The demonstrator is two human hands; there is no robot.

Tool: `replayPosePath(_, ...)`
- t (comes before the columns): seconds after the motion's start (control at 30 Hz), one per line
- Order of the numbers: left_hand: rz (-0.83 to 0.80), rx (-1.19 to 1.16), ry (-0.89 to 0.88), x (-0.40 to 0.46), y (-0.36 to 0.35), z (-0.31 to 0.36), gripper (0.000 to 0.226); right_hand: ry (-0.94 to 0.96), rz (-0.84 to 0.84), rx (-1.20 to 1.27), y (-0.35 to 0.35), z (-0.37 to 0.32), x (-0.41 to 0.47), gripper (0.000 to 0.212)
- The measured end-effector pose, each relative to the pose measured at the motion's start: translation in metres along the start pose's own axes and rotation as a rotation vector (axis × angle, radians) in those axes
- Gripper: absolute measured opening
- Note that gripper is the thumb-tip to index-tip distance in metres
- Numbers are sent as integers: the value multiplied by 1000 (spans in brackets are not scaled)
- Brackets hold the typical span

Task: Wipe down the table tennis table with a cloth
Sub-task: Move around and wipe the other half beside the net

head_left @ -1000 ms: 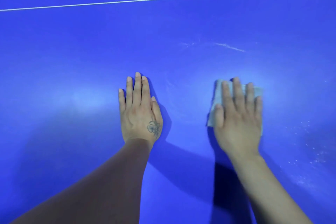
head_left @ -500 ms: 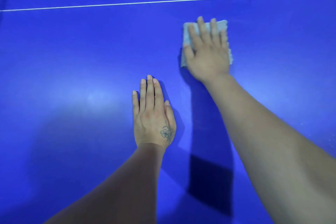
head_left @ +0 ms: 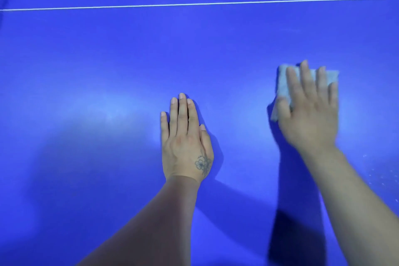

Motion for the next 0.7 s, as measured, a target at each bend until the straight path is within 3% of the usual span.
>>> replayPosePath(0.2, 4, 10, -5, 0, 2, 1, 66, -70, -54, 102, 5, -13, 135, 74)
replayPosePath(0.37, 10, -12, -7, 1, 1, 1, 66, 167, -117, 71, 4, -94, 182, 78)
replayPosePath(0.47, 11, -17, -7, 0, 2, 1, 66, 395, -134, 28, -1, -133, 153, 84)
replayPosePath(0.53, 14, -8, -10, 0, 2, 2, 66, 494, -98, 32, -7, -139, 116, 75)
replayPosePath(0.7, 20, -8, -13, 0, 1, 1, 65, 481, -54, 80, -8, -102, 0, 65)
Point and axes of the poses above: each hand's wrist, its own x-axis towards the middle knuckle, its own y-axis out of the back of the hand, z = x × y, the point moved 3 cm from there along x, towards the middle knuckle, and after that the axes turned 4 degrees about y, right-handed, at the moved point
